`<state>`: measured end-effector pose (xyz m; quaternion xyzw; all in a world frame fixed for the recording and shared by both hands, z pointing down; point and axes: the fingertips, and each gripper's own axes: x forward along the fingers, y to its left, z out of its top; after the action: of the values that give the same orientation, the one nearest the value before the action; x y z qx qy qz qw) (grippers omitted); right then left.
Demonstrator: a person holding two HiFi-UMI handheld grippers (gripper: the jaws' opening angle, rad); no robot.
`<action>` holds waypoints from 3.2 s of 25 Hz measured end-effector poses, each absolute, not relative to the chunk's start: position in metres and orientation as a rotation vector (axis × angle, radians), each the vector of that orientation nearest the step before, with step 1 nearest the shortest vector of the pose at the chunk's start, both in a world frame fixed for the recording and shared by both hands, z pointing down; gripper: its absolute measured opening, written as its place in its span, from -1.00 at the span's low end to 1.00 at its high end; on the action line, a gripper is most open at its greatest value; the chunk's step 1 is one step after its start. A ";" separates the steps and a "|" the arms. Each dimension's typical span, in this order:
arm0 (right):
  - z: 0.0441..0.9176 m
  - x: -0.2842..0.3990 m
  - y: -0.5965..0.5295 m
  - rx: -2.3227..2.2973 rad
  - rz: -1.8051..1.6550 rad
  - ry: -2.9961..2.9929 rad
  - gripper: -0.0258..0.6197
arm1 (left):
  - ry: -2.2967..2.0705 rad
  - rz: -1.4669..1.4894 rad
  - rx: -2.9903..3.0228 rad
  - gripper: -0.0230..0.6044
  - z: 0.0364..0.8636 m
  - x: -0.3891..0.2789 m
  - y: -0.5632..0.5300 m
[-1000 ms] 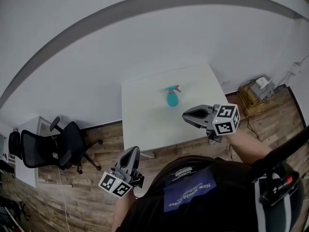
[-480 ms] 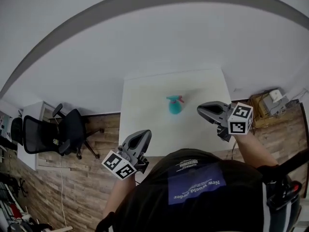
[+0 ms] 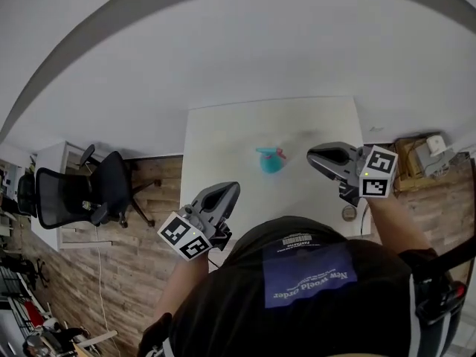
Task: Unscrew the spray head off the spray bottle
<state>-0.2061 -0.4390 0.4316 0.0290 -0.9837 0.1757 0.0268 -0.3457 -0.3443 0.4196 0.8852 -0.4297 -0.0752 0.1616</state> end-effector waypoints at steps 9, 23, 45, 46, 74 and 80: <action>0.453 -0.252 -0.430 0.322 0.445 -2.925 -0.93 | -1.034 -0.207 2.624 -0.91 0.435 -0.404 -0.371; 0.525 -0.311 -0.452 -0.105 -0.029 -2.122 -0.24 | -1.156 -0.361 2.556 -0.91 0.460 -0.440 -0.351; 0.679 -0.322 -0.491 -0.208 -0.068 -1.589 -0.24 | -1.313 -0.372 2.421 -0.91 0.501 -0.482 -0.324; 0.681 -0.321 -0.491 -0.209 -0.073 -1.583 -0.25 | -1.312 -0.371 2.420 -0.91 0.501 -0.482 -0.324; 0.675 -0.326 -0.485 -0.228 -0.152 -1.608 -0.48 | -1.257 -0.371 2.428 -0.91 0.505 -0.468 -0.330; 0.656 -0.334 -0.483 -0.216 -0.113 -1.687 -0.48 | -1.257 -0.368 2.421 -0.91 0.507 -0.471 -0.331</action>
<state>-0.3341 -0.4835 0.6555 -0.0955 -0.7451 -0.0497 0.6582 -0.4714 -0.3311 0.5067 0.8629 -0.4481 -0.1313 0.1934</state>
